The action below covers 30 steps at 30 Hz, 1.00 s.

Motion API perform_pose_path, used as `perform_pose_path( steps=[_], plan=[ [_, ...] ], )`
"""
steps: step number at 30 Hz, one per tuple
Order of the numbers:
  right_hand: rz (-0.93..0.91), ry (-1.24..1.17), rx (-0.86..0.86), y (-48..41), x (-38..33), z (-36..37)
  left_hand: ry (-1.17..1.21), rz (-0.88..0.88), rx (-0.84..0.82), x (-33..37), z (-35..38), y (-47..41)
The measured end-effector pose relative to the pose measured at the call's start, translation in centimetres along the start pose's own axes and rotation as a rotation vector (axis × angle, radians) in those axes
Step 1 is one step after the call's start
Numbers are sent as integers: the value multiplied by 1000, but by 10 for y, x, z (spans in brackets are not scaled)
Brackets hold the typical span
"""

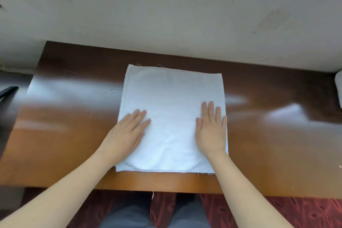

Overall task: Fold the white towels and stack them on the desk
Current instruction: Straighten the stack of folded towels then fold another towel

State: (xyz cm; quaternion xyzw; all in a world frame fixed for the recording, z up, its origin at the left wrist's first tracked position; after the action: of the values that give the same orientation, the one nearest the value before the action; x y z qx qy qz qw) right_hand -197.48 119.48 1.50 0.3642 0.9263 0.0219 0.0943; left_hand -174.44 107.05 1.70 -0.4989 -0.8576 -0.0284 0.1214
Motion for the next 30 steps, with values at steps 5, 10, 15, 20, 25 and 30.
perform_pose_path(
  steps=[5, 10, 15, 20, 25, 30],
  plan=[
    [-108, -40, 22, 62, 30, -21, 153, 109, -126, -4, -14, 74],
    [-229, -75, 39, 125, 55, -24, 186, 146, -27, -13, -19, 89],
    [-193, -182, 117, 136, 67, -24, 193, 120, 139, -11, -34, 69],
    [-245, -192, 75, 118, 69, -28, 269, -79, 53, -23, -47, 46],
    [-33, -306, -164, 85, 75, -46, 404, -244, -20, -29, -54, 26],
    [176, -581, -297, 36, 80, -97, 599, -430, 95, -44, -81, -3]
  ],
)
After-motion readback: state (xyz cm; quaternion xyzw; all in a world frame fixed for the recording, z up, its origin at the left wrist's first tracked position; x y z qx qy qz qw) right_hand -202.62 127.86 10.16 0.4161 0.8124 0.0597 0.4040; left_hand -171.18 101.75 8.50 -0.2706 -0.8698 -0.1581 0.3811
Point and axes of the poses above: each hand's wrist, its own y-axis away from the middle knuckle, its own z-axis out of the palm, x = y × z, the point moved 7 cm from there along -y, towards the middle knuckle, and after that the axes turned 13 degrees about x, right-handed, at the moved point
